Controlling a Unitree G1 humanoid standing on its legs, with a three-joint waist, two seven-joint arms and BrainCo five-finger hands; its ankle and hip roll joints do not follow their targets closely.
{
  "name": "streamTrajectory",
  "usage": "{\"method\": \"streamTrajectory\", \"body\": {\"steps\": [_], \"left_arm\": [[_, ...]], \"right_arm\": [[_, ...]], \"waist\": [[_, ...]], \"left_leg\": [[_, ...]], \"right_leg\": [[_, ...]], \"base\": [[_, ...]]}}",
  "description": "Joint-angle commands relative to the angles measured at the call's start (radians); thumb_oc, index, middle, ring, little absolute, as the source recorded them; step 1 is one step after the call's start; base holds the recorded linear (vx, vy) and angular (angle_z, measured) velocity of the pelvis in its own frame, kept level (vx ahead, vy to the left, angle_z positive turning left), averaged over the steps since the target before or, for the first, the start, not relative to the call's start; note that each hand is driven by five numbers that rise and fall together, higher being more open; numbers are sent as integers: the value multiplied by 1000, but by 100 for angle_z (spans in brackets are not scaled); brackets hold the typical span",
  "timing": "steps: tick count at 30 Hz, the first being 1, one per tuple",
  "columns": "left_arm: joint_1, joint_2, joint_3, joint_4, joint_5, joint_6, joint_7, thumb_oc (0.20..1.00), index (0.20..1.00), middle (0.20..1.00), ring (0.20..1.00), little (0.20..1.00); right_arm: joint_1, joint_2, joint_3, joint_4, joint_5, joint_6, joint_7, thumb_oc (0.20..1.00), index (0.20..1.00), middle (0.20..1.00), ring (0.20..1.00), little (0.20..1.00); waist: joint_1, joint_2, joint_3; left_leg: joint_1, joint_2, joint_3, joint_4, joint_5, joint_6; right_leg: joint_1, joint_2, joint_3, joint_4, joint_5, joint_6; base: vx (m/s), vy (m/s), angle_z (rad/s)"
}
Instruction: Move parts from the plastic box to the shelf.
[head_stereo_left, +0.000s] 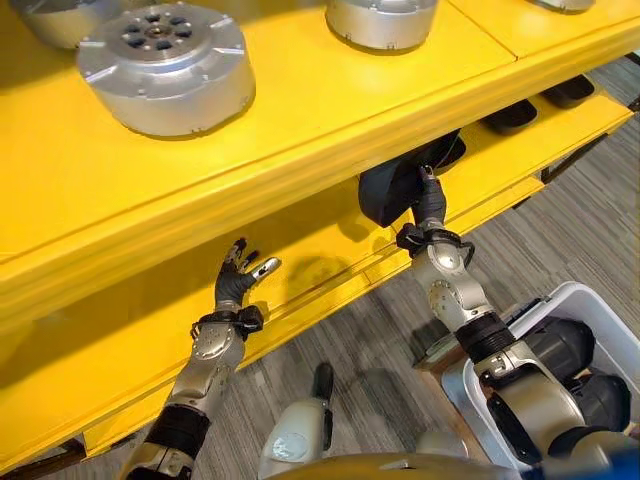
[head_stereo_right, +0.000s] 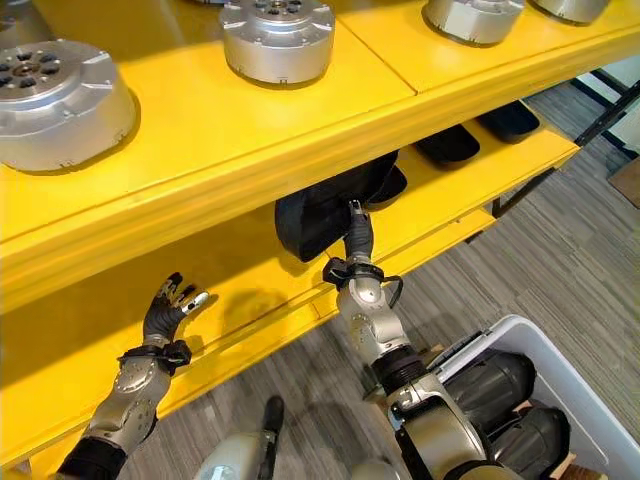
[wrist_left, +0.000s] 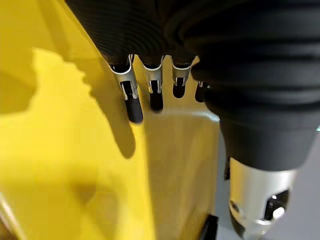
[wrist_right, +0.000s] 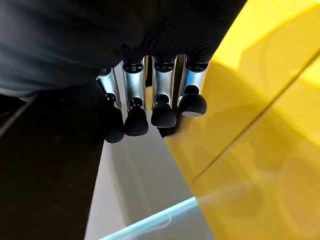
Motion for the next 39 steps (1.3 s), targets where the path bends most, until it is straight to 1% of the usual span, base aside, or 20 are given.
{"method": "streamTrajectory", "body": {"steps": [1,6,10,11,15,16,17,18,19,20,21,22,23,24,26,28,30,32,35,39], "left_arm": [[-5,4,-8,-62,58,-50,-16,1000,1000,1000,1000,1000],[31,-2,-4,-68,38,-36,-27,1000,1000,1000,1000,1000],[68,-3,4,-72,27,-21,-46,1000,1000,1000,1000,1000],[92,-6,9,-77,23,-16,-56,1000,1000,1000,1000,1000],[108,-13,8,-74,15,-12,-65,1000,1000,1000,1000,1000],[109,-15,8,-72,12,-13,-66,1000,1000,1000,1000,1000],[98,-18,4,-64,12,-12,-72,1000,1000,1000,1000,1000],[94,-23,3,-61,13,-12,-71,1000,1000,1000,1000,1000],[97,-24,3,-59,14,-9,-77,1000,1000,1000,1000,1000],[119,-24,5,-75,15,-10,-78,1000,1000,1000,1000,1000],[125,-26,2,-82,11,-11,-77,1000,1000,1000,1000,1000],[125,-26,2,-82,11,-11,-77,1000,1000,1000,1000,1000],[126,-31,-1,-96,3,-7,-78,1000,1000,1000,1000,1000],[122,-33,-5,-93,-2,-5,-79,1000,1000,1000,1000,1000],[122,-30,-22,-92,-4,-1,-90,1000,1000,1000,1000,1000],[117,-20,-33,-88,3,-2,-89,1000,1000,1000,1000,1000],[129,9,-22,-104,4,-2,-100,1000,1000,1000,1000,1000],[124,15,-23,-108,11,-4,-101,1000,1000,1000,1000,1000],[113,35,-18,-117,31,-15,-102,1000,1000,1000,1000,1000],[110,39,-9,-115,31,-25,-96,1000,1000,1000,1000,1000]], "right_arm": [[-50,-42,-22,-65,17,-68,22,200,200,200,200,200],[-13,-34,-36,-60,25,-59,26,200,200,200,200,200],[2,-37,-40,-57,18,-59,34,200,200,200,200,200],[5,-36,-37,-52,17,-65,38,200,200,200,200,200],[3,-38,-29,-40,24,-74,42,200,200,200,200,200],[3,-43,-28,-43,24,-77,44,200,200,200,200,200],[13,-58,-33,-57,25,-81,44,200,200,200,200,200],[15,-62,-30,-66,25,-85,41,200,200,200,200,200],[13,-63,-25,-66,29,-84,43,200,200,200,200,200],[8,-53,-8,-61,32,-81,50,200,200,200,200,200],[-1,-47,2,-50,29,-80,50,200,200,200,200,200],[-2,-47,2,-50,29,-80,50,200,200,200,200,200],[-16,-41,12,-28,36,-82,44,200,200,200,200,200],[-16,-41,14,-25,37,-82,40,200,200,200,200,200],[-18,-42,24,-22,44,-77,40,200,200,200,200,200],[-10,-37,26,-20,37,-72,35,200,200,200,200,200],[4,-43,4,-11,2,-38,48,200,200,200,200,200],[-6,-45,3,7,-18,-30,47,200,200,200,200,200],[-44,-90,2,45,-144,14,36,200,200,200,200,200],[-107,-121,4,110,-218,34,34,200,200,200,200,200]], "waist": [[0,-35,-66],[19,-56,-114],[37,-73,-141],[47,-74,-140],[54,-63,-123],[57,-59,-112],[36,-53,-89],[24,-55,-78],[20,-56,-79],[32,-57,-78],[40,-59,-75],[38,-59,-77],[26,-49,-86],[15,-38,-91],[7,-3,-107],[15,4,-101],[33,-7,-102],[38,-11,-104],[51,-30,-112],[64,-44,-111]], "left_leg": [[36,5,45,-13,-59,-58],[42,23,21,-22,-50,-80],[25,60,-31,-22,-19,-121],[14,80,-59,-18,6,-144],[-15,95,-103,-7,50,-174],[-30,92,-105,9,56,-179],[-78,107,-33,74,61,-176],[-79,141,38,112,44,-167],[-68,155,36,132,26,-165],[-32,150,-41,163,-25,-173],[-19,147,-94,188,-52,-177],[-22,145,-95,186,-47,-176],[7,203,-94,149,-39,-179],[21,246,-62,119,-16,-181],[57,299,-31,6,26,-191],[55,262,-43,11,12,-192],[48,167,-41,33,-49,-168],[42,157,-37,42,-56,-165],[24,125,-17,74,-82,-158],[6,116,-6,93,-95,-155]], "right_leg": [[-28,-15,-42,-58,27,17],[50,-15,-101,-122,4,22],[98,21,-160,-154,-38,-13],[112,47,-184,-155,-56,-33],[120,75,-231,-145,-77,-59],[116,75,-241,-136,-82,-65],[101,64,-272,-106,-90,-78],[93,53,-284,-87,-91,-83],[75,49,-282,-75,-83,-87],[63,43,-254,-54,-84,-89],[55,39,-238,-38,-87,-88],[53,39,-240,-40,-84,-88],[44,25,-252,-14,-98,-83],[41,15,-271,8,-107,-81],[28,-1,-295,53,-121,-74],[31,-33,-292,46,-95,-58],[85,-125,-309,3,-49,-9],[88,-135,-313,-5,-44,-3],[100,-162,-317,-36,-16,19],[98,-166,-312,-62,2,29]], "base": [[22,-136,97],[-2,-186,60],[-112,-273,35],[-166,-288,63],[-136,-174,49],[-250,-100,47],[-265,-69,40],[-264,-24,57],[-138,18,103],[-94,39,92],[-50,25,38],[-26,78,-39],[-1,136,-29],[13,199,30],[52,246,71],[89,300,50],[189,417,94],[74,140,42],[82,97,2],[48,39,-17]]}}
